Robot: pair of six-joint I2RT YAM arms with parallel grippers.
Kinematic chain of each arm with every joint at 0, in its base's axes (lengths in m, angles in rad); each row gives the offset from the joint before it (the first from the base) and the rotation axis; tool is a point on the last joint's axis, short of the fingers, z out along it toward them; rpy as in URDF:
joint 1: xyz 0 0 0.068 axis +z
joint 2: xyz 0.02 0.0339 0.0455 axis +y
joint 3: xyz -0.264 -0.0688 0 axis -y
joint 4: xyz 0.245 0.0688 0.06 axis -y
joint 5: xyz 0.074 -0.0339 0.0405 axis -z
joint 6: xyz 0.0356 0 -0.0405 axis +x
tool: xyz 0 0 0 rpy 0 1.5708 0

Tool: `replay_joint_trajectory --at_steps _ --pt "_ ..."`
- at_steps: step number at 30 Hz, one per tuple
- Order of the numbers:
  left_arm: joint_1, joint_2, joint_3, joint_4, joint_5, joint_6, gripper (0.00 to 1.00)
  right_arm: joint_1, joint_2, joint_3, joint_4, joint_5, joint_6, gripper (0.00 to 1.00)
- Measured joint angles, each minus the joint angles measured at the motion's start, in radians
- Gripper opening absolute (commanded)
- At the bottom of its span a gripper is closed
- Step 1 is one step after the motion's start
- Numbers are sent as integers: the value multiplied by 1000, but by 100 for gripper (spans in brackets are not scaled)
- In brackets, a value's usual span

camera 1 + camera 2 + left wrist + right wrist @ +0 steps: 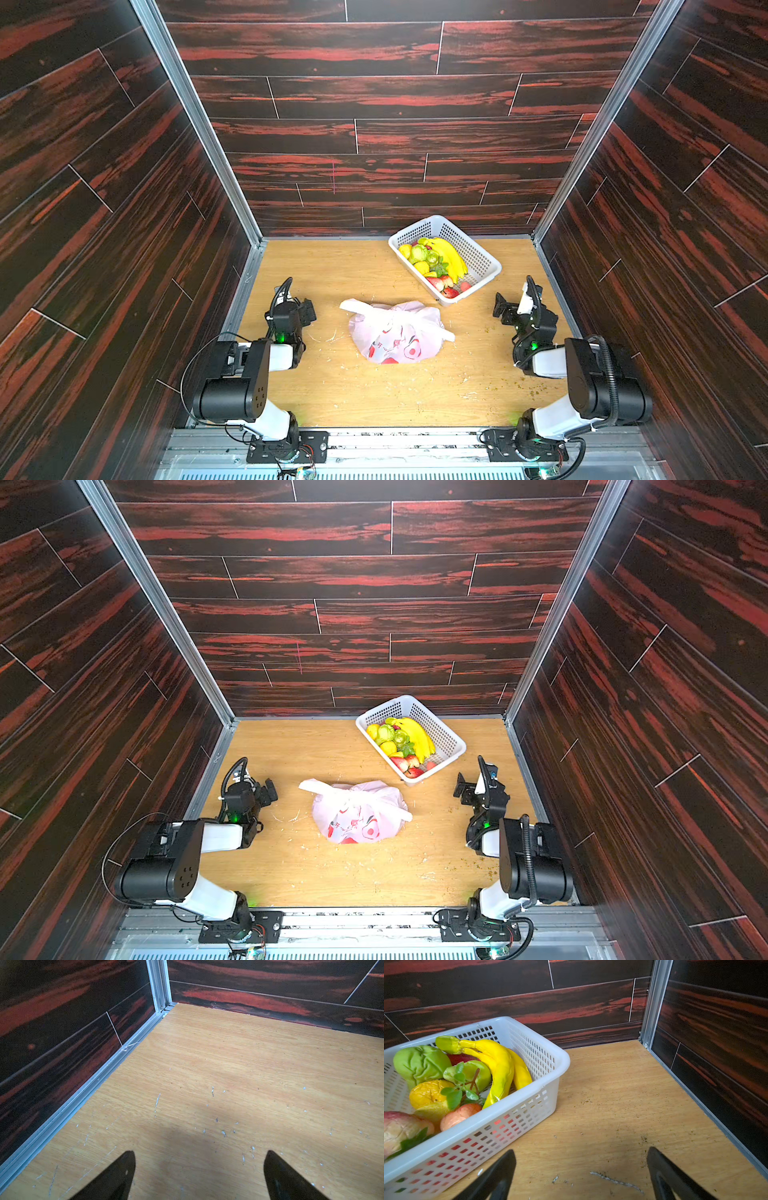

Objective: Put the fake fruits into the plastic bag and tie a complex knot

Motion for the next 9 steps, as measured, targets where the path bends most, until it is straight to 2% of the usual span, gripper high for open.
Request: replay_joint_trajectory --at_steps 9 --pt "0 0 0 -3 0 0 99 2 0 0 -5 -11 -1 99"
